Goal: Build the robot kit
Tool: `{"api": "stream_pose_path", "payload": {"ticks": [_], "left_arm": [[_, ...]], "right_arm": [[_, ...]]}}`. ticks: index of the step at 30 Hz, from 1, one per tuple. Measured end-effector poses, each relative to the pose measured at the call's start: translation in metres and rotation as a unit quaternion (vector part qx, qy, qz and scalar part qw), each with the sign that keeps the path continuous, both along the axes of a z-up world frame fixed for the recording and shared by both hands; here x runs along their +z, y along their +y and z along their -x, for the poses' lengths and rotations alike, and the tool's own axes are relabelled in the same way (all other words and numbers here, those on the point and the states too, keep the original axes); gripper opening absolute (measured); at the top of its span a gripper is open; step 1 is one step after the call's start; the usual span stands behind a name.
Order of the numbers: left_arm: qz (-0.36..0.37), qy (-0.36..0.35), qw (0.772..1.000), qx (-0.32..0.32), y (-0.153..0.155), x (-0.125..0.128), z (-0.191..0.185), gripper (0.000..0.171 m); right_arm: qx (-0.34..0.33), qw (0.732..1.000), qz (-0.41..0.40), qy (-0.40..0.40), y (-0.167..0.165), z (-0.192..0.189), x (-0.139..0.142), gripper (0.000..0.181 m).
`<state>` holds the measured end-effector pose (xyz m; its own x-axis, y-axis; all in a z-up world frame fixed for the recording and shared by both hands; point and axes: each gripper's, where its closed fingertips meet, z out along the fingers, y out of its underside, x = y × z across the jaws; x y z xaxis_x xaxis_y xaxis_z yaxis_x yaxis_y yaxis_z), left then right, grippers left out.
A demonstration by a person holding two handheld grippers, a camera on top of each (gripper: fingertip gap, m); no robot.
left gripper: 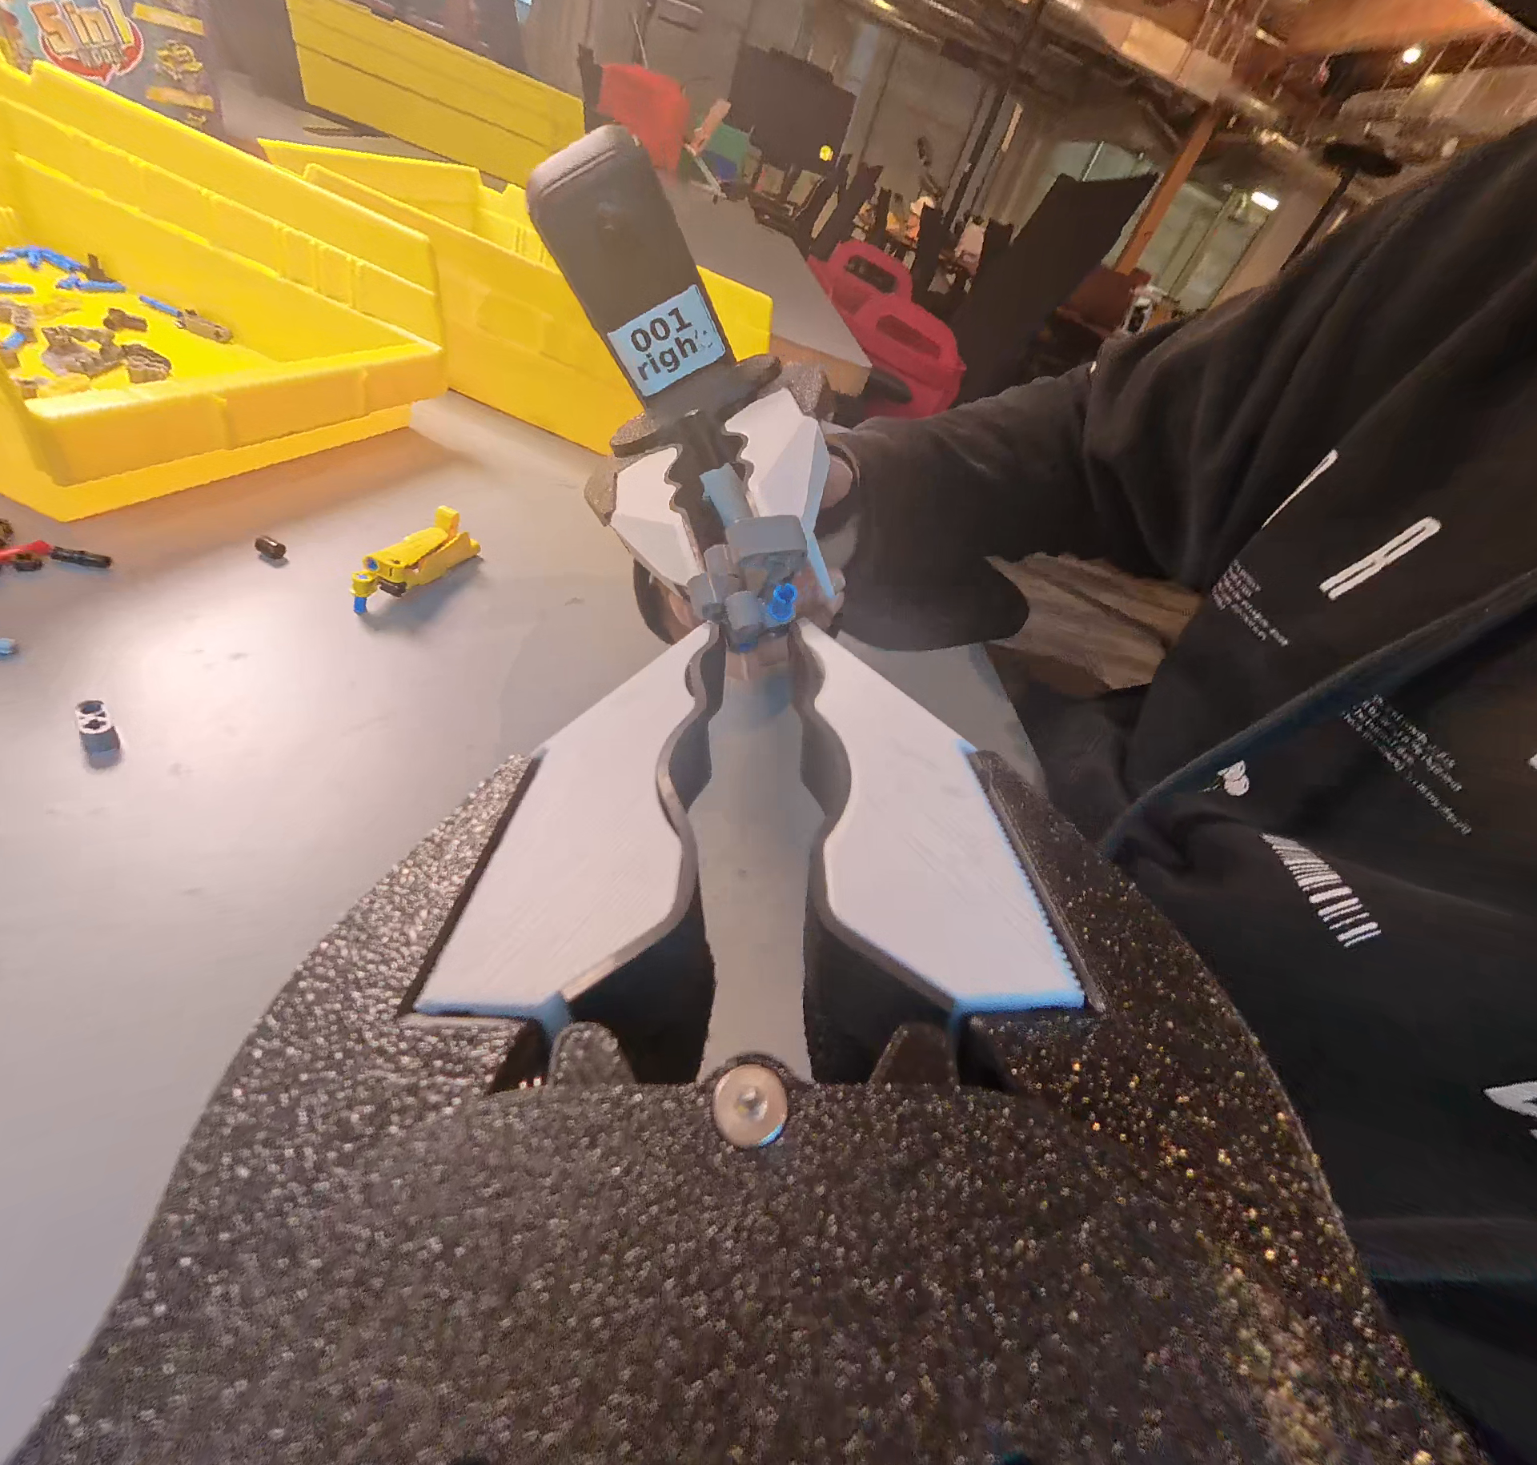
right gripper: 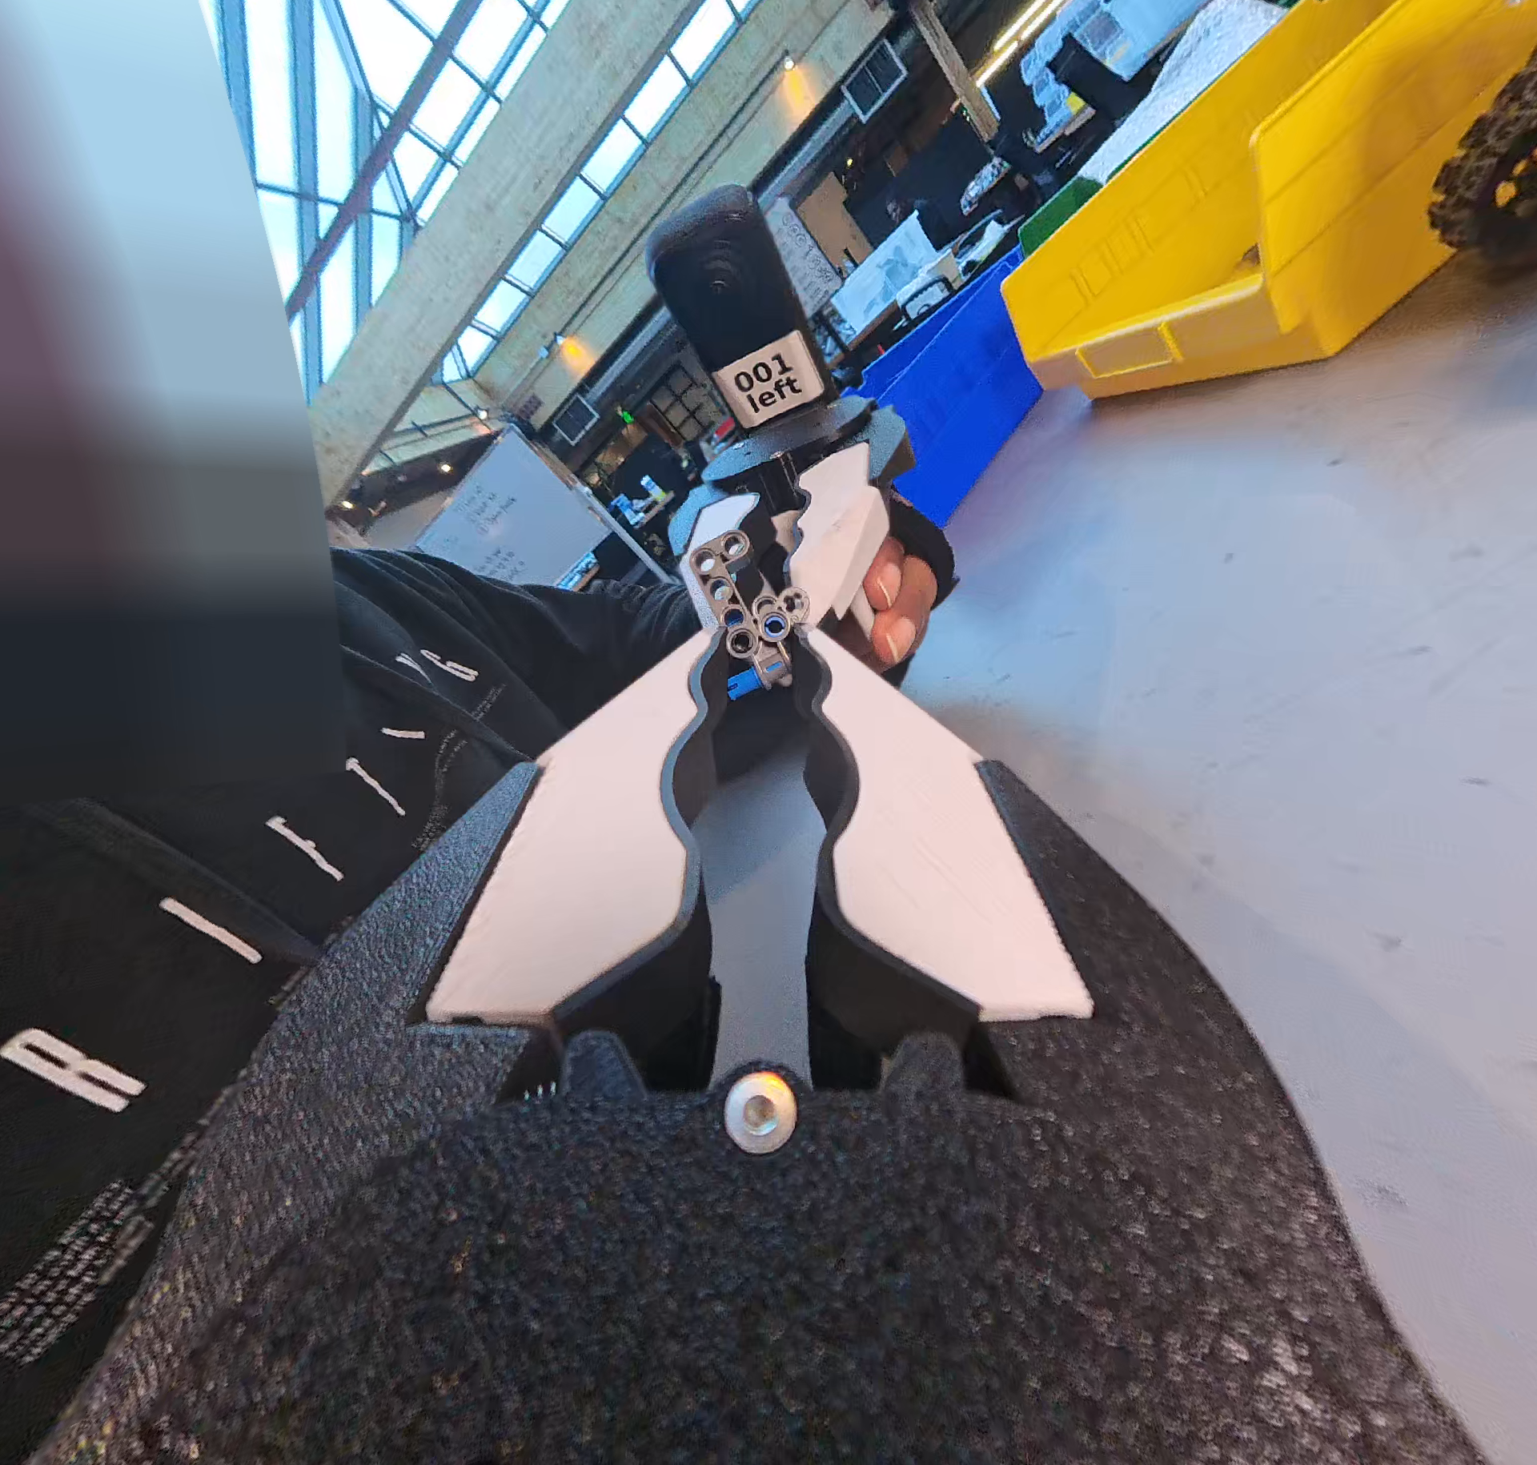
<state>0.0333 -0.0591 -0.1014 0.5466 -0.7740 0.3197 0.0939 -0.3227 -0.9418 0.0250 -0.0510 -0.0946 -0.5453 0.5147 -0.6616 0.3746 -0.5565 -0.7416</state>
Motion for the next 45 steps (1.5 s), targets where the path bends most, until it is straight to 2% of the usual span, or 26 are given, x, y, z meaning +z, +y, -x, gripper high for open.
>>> {"api": "stream_pose_path", "payload": {"ticks": [5,10,17,22,26,32,38,41,42,45], "left_arm": [[-0.026,0.026,0.999,-0.009,-0.002,-0.003,-0.001,0.013],[-0.026,0.046,0.998,-0.021,-0.003,-0.01,-0.005,0.013],[-0.047,0.064,0.997,-0.009,0.001,-0.007,-0.006,0.013],[-0.041,0.058,0.997,-0.002,0.002,-0.005,-0.007,0.014],[-0.068,0.066,0.995,0.018,0.0,0.002,-0.005,0.017],[-0.066,0.087,0.994,0.029,0.005,0.002,-0.004,0.015],[-0.072,0.081,0.993,0.037,0.009,0.002,-0.001,0.014],[-0.066,0.084,0.993,0.056,0.012,-0.003,0.012,0.013],[-0.069,0.08,0.993,0.053,0.01,-0.002,0.01,0.014],[-0.118,0.144,0.98,0.072,0.018,0.003,0.003,0.014]], "right_arm": [[0.025,0.997,0.059,-0.039,-0.002,-0.001,-0.003,0.015],[0.048,0.995,0.058,-0.069,-0.003,-0.006,-0.01,0.015],[0.036,0.998,0.0,-0.055,0.001,-0.007,-0.005,0.014],[0.019,0.996,-0.086,0.009,0.001,-0.01,-0.003,0.014],[-0.001,0.992,-0.11,0.065,0.002,-0.012,0.007,0.014],[-0.024,0.983,-0.164,0.082,0.003,-0.006,0.0,0.014],[-0.015,0.993,-0.096,0.07,0.009,-0.005,0.001,0.014],[-0.034,0.997,-0.021,0.066,0.032,-0.01,0.012,0.013],[-0.039,0.996,-0.043,0.062,0.03,-0.009,0.008,0.014],[-0.031,0.997,0.008,0.065,0.024,-0.003,0.016,0.014]]}}
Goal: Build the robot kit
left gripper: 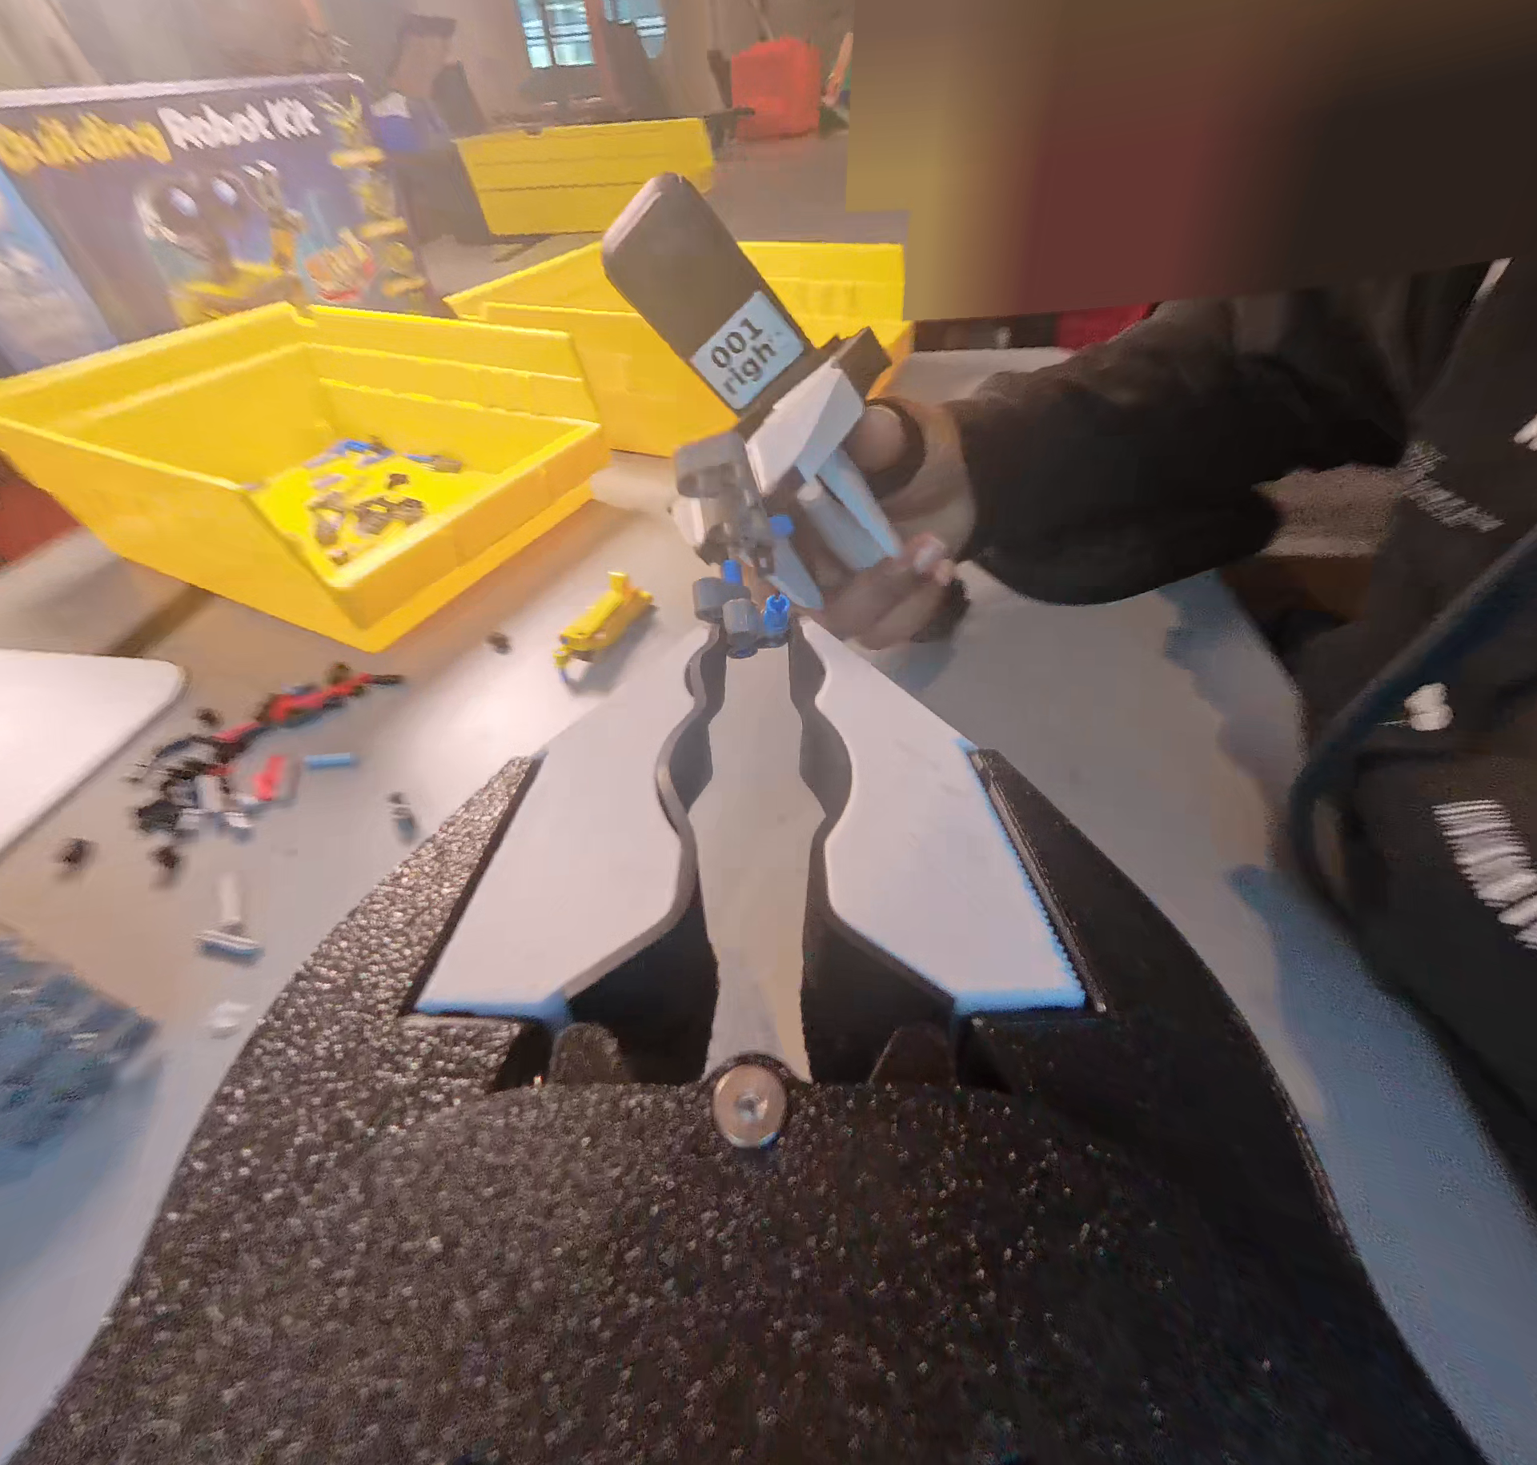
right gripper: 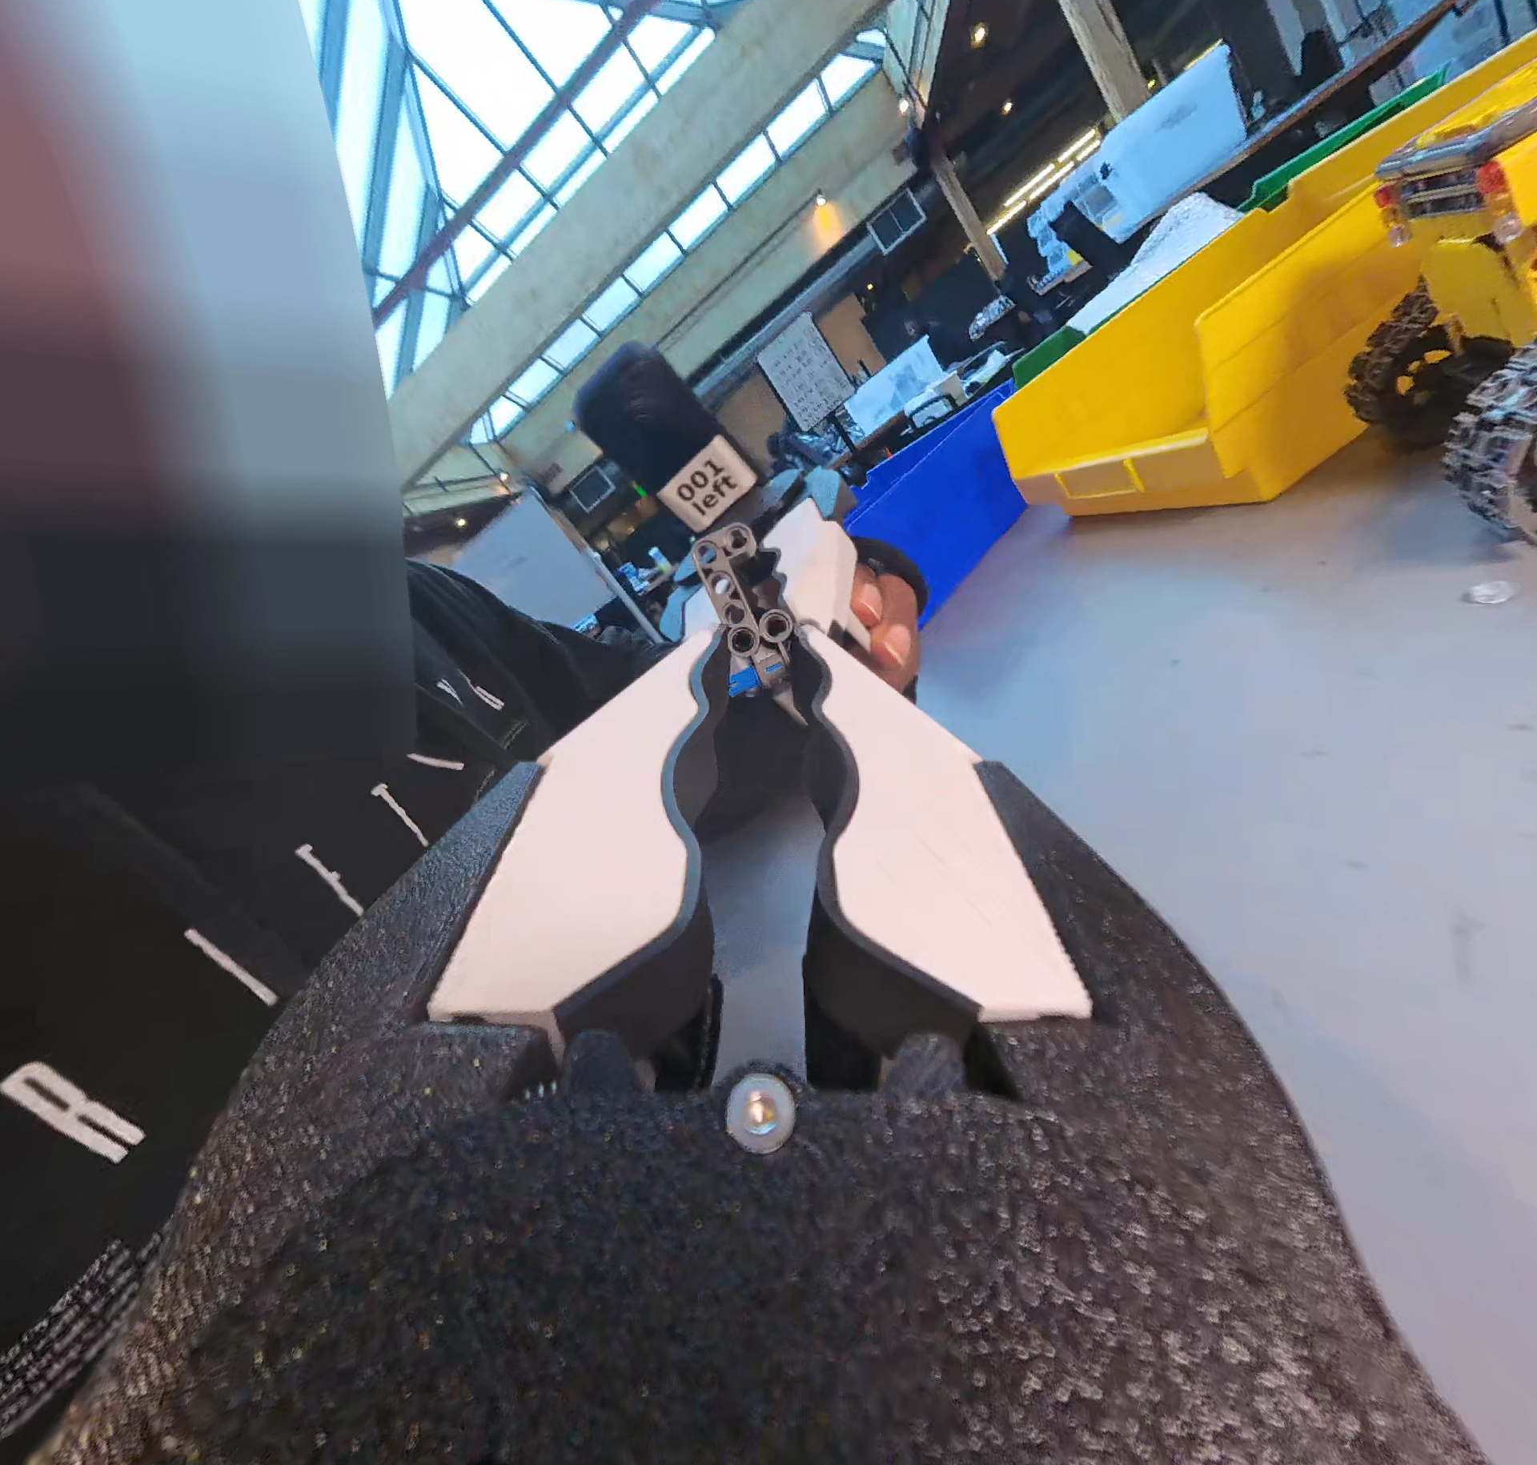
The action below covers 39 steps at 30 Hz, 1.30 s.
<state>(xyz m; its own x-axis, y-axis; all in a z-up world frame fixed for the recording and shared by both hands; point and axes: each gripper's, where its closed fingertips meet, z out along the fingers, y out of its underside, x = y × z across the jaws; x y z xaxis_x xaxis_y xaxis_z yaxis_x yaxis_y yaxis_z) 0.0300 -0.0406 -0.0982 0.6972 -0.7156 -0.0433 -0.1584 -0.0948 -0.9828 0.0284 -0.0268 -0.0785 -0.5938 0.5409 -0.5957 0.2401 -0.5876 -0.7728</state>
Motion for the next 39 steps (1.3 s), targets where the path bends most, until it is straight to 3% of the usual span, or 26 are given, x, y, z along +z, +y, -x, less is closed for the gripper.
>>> {"api": "stream_pose_path", "payload": {"ticks": [3,9,16,18,21,26,31,39], "left_arm": [[-0.049,0.075,0.995,0.047,0.01,0.0,0.009,0.014],[-0.121,0.15,0.977,0.095,0.011,0.005,0.011,0.014],[-0.151,0.229,0.955,0.111,0.012,0.0,0.009,0.014],[-0.157,0.251,0.949,0.112,0.011,-0.004,0.011,0.014],[-0.195,0.3,0.927,0.112,0.008,-0.01,0.013,0.014],[-0.248,0.338,0.9,0.119,0.001,-0.009,0.011,0.014],[-0.26,0.344,0.893,0.128,-0.003,0.001,0.005,0.014],[-0.23,0.31,0.91,0.148,0.002,0.007,0.004,0.013]], "right_arm": [[0.0,0.998,0.057,-0.014,0.006,0.004,0.003,0.014],[-0.009,0.996,0.084,-0.023,0.007,0.008,-0.001,0.015],[0.009,0.989,0.143,-0.032,0.004,0.008,-0.003,0.015],[0.007,0.99,0.133,-0.041,0.003,0.009,-0.008,0.014],[-0.001,0.998,0.052,-0.039,-0.004,0.009,-0.012,0.014],[-0.007,0.999,-0.028,-0.018,-0.014,0.005,-0.011,0.015],[-0.033,0.997,-0.07,0.015,-0.017,0.0,-0.003,0.014],[-0.051,0.998,0.034,0.015,-0.01,0.002,0.003,0.014]]}}
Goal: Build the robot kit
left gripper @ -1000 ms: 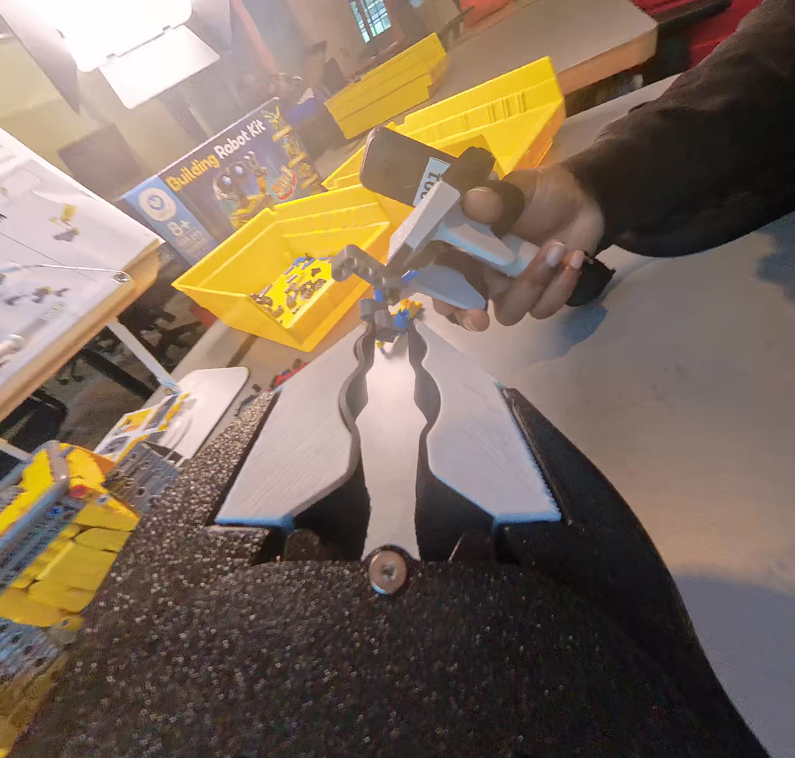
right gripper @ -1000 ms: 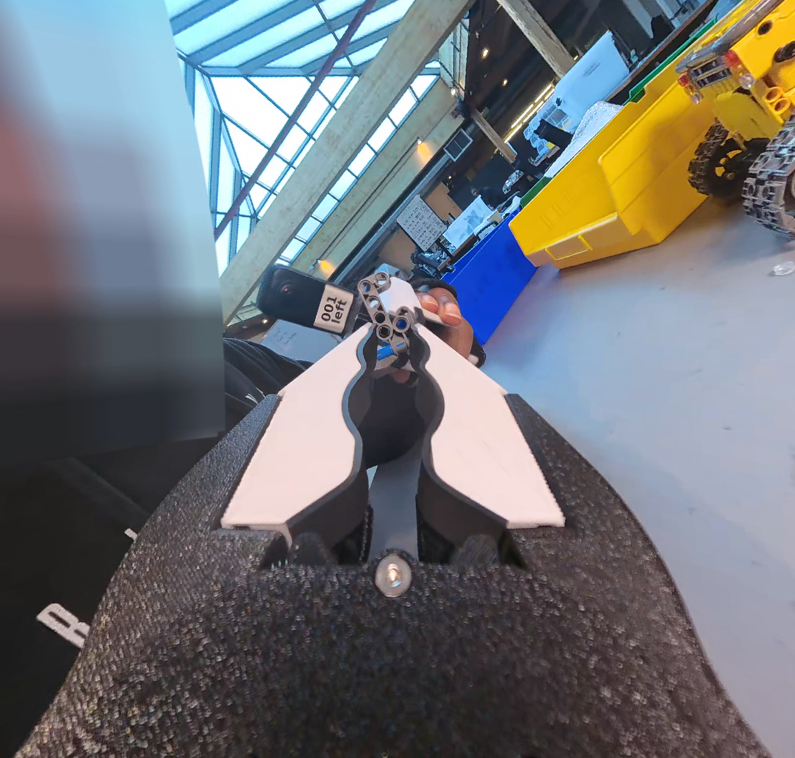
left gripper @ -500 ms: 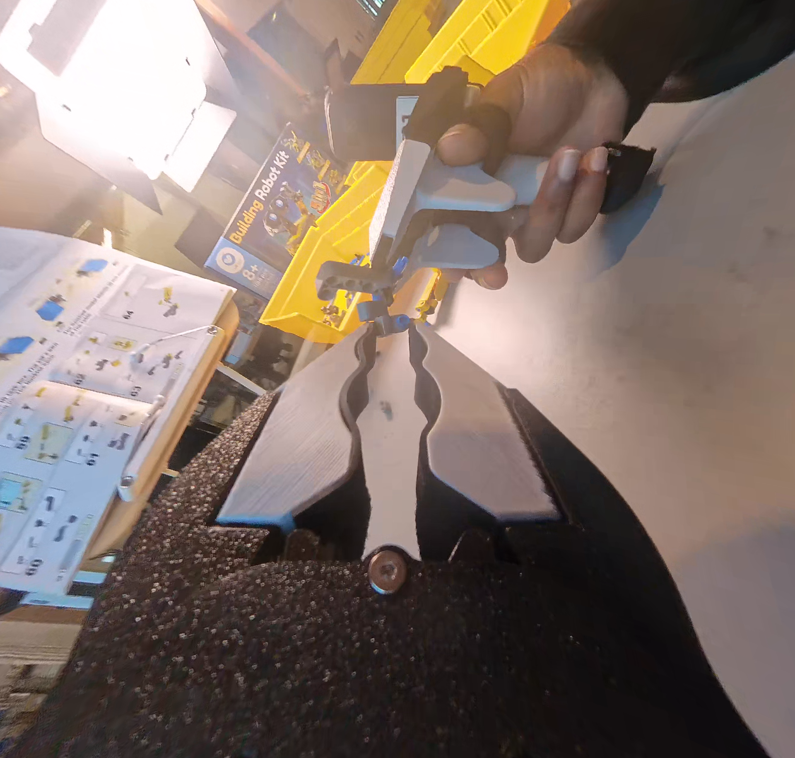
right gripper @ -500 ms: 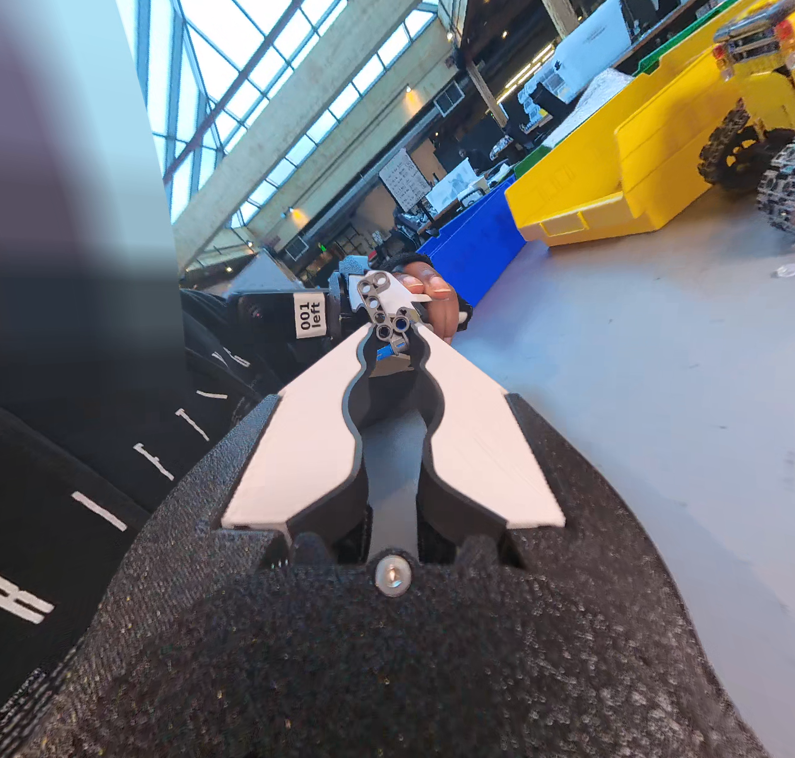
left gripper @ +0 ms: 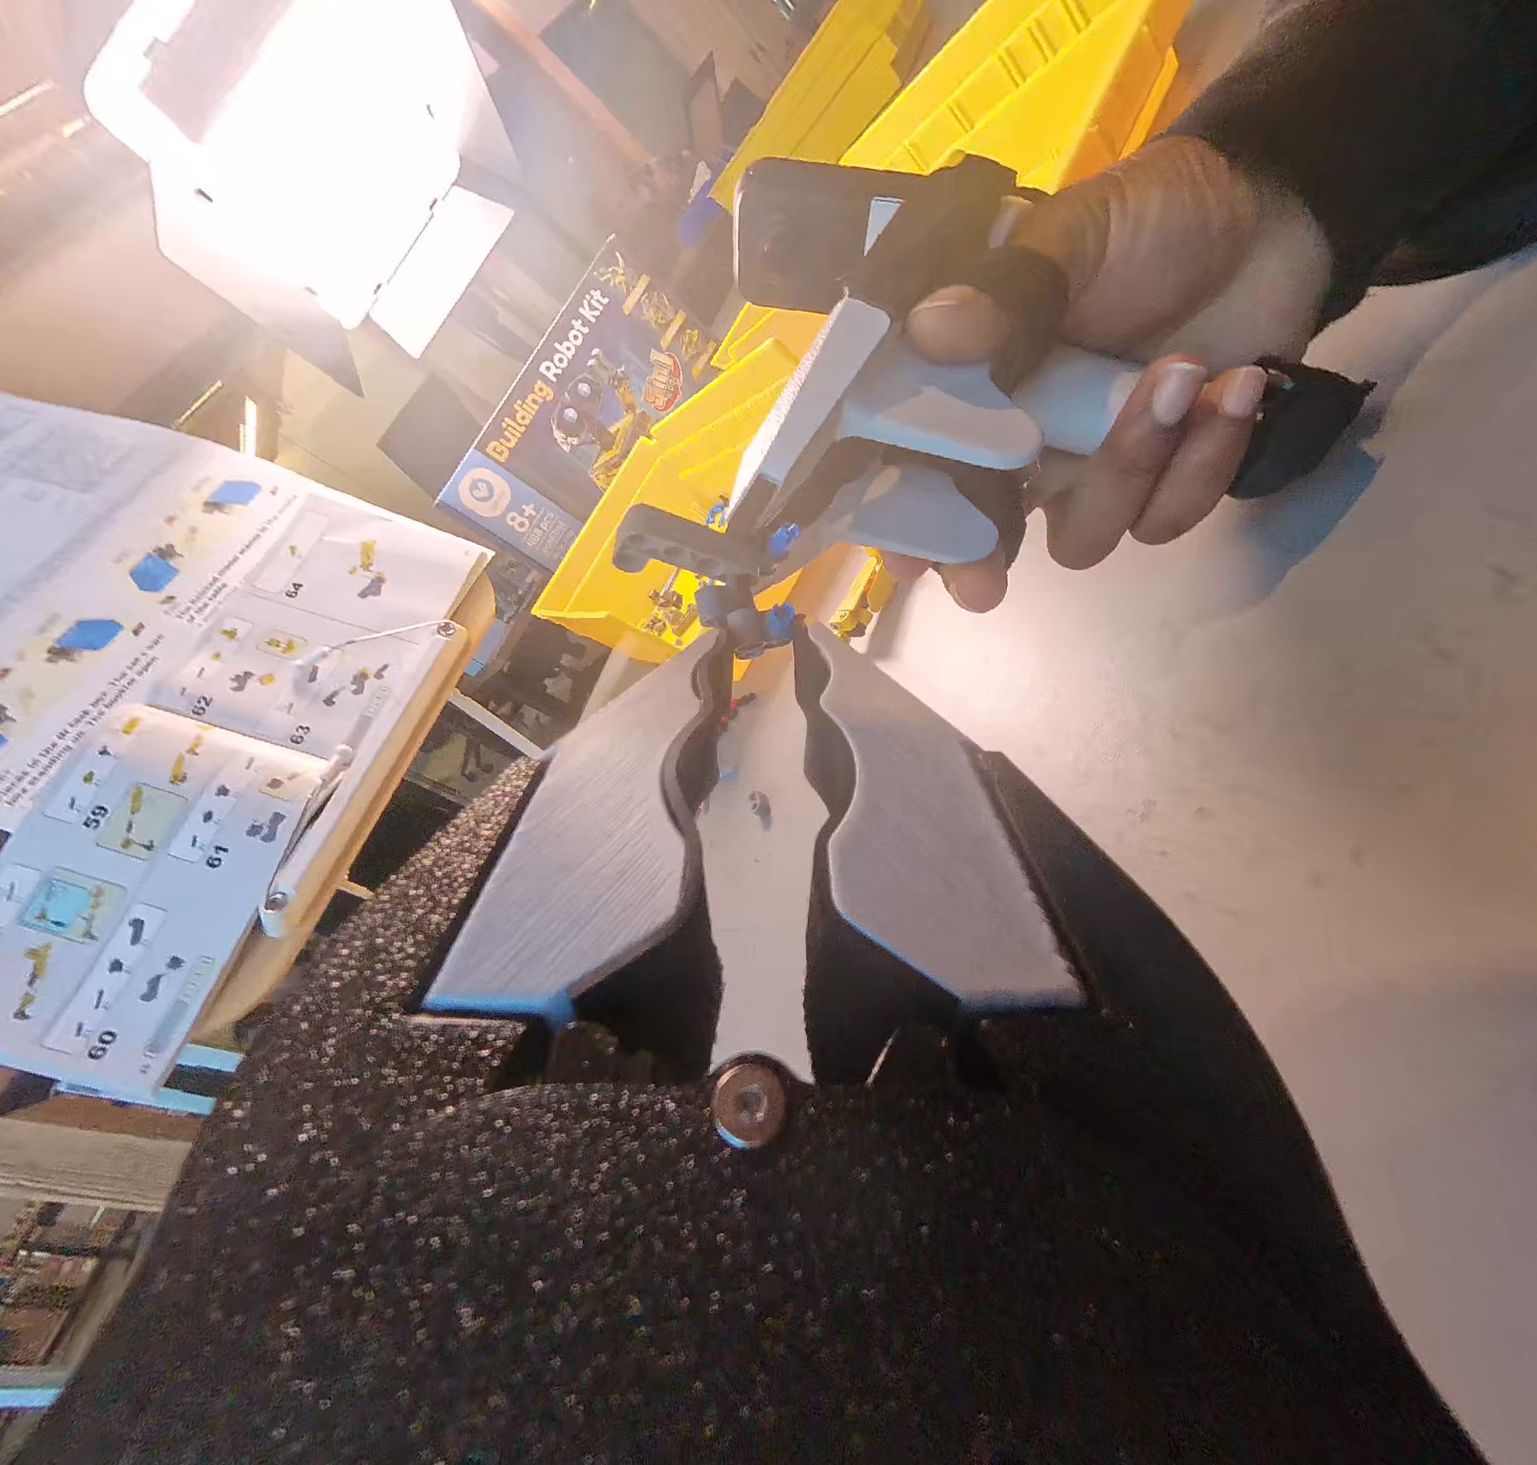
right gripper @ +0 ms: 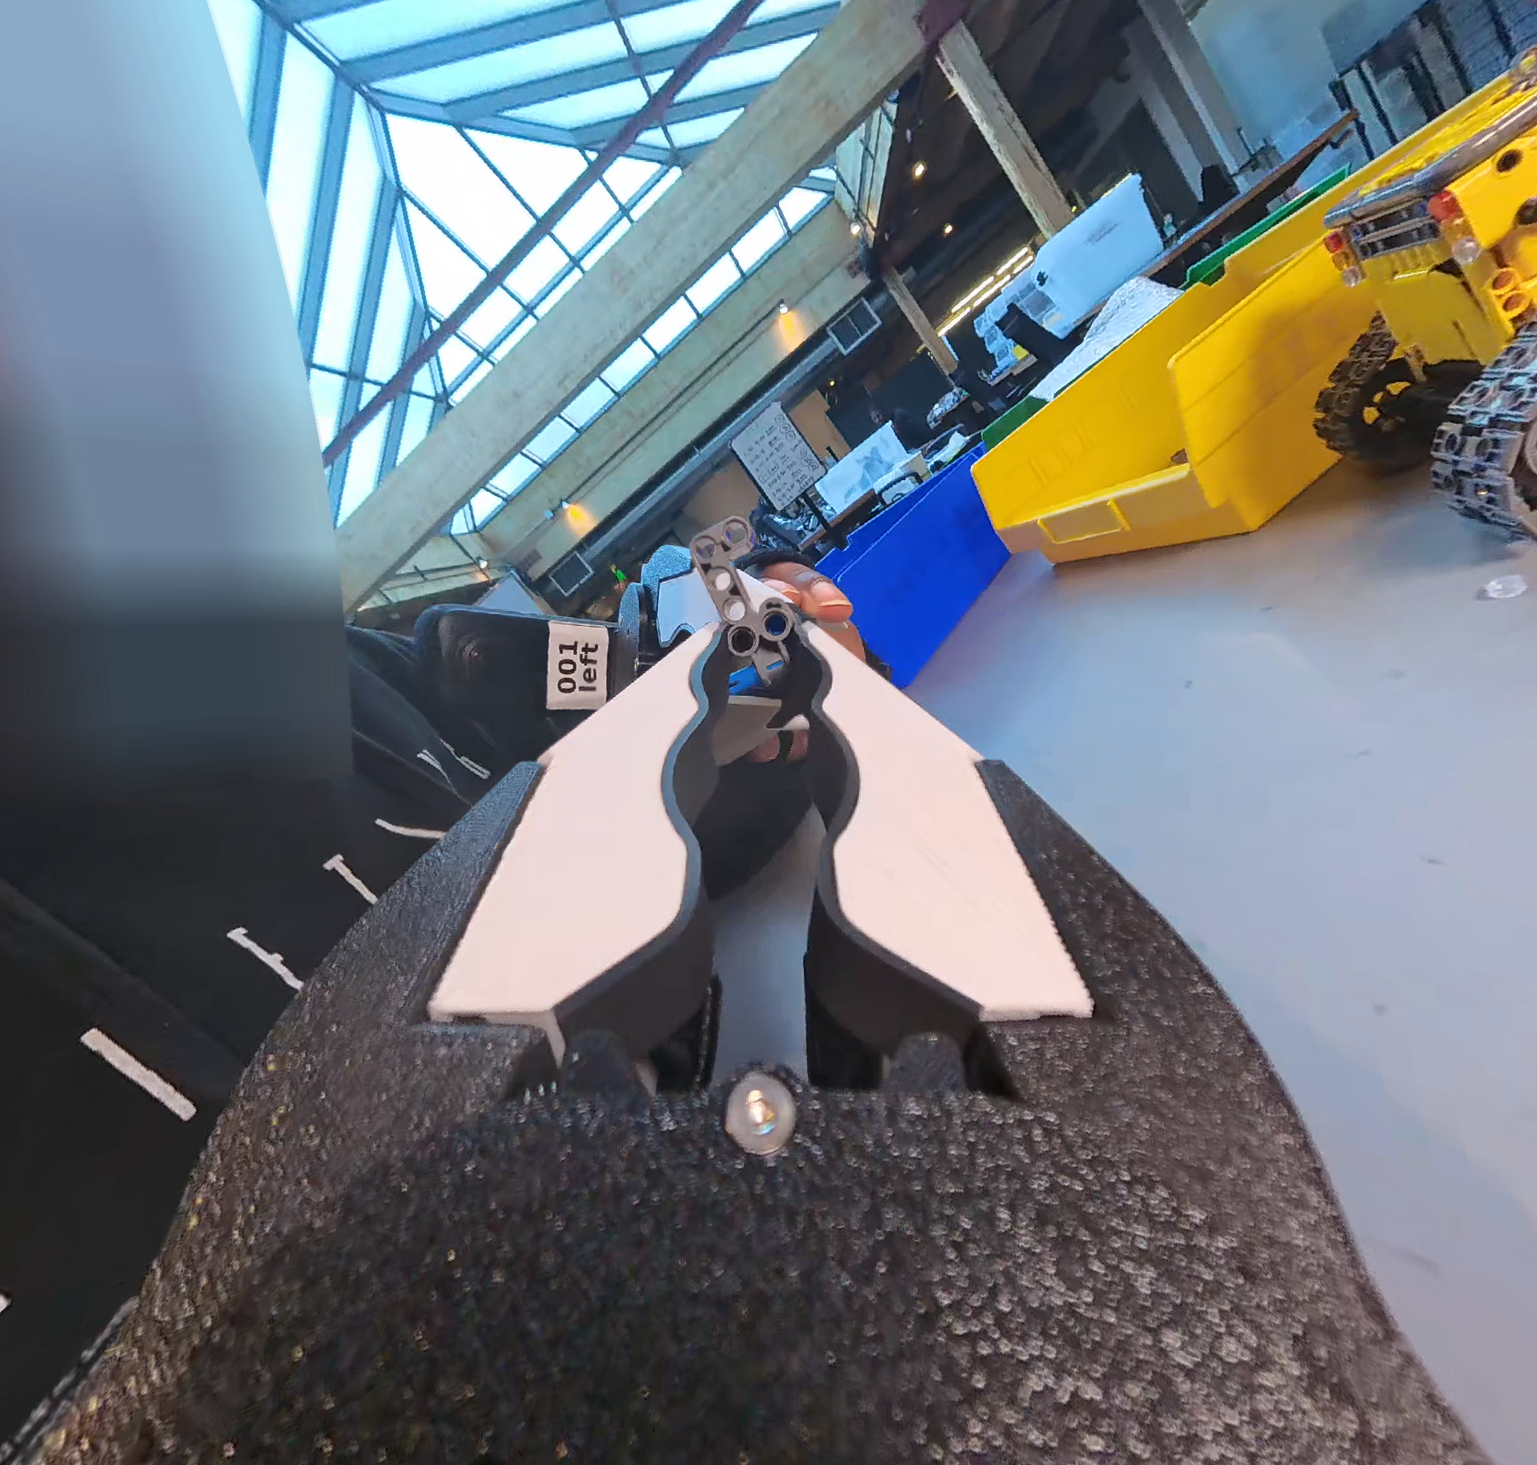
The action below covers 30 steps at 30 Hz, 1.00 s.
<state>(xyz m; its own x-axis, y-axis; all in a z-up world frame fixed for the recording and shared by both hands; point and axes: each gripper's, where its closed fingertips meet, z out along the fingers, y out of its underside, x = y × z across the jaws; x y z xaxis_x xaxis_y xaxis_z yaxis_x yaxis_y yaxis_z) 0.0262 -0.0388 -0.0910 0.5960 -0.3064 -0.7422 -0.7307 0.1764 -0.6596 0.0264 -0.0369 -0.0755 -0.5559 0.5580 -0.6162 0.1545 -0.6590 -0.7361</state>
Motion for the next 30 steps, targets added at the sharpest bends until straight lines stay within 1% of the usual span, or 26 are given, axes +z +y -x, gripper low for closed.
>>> {"api": "stream_pose_path", "payload": {"ticks": [4,8,12,15,18,21,24,30], "left_arm": [[0.011,-0.013,1.0,0.009,0.001,-0.001,0.004,0.013],[0.013,-0.004,1.0,0.016,0.002,-0.004,0.006,0.013],[0.011,0.022,1.0,0.017,0.002,-0.007,0.006,0.013],[0.009,0.044,0.999,0.015,0.0,-0.01,0.005,0.012],[0.016,0.055,0.998,0.006,-0.002,-0.015,0.002,0.012],[0.012,0.068,0.998,0.004,-0.003,-0.014,0.001,0.012],[0.013,0.077,0.997,0.0,-0.004,-0.017,0.0,0.012],[0.018,0.087,0.996,-0.022,-0.009,-0.019,-0.006,0.012]], "right_arm": [[-0.008,1.0,0.013,-0.017,0.003,0.004,-0.002,0.014],[-0.01,0.999,0.006,-0.041,0.003,0.006,-0.005,0.014],[-0.004,0.998,-0.006,-0.064,0.003,0.006,-0.01,0.014],[0.008,0.997,-0.01,-0.078,0.001,0.005,-0.013,0.014],[0.025,0.995,-0.039,-0.092,-0.004,0.002,-0.02,0.014],[0.032,0.995,-0.029,-0.089,-0.005,0.001,-0.019,0.014],[0.041,0.993,-0.04,-0.1,-0.006,0.0,-0.023,0.014],[0.081,0.99,-0.043,-0.108,-0.012,-0.006,-0.027,0.014]]}}
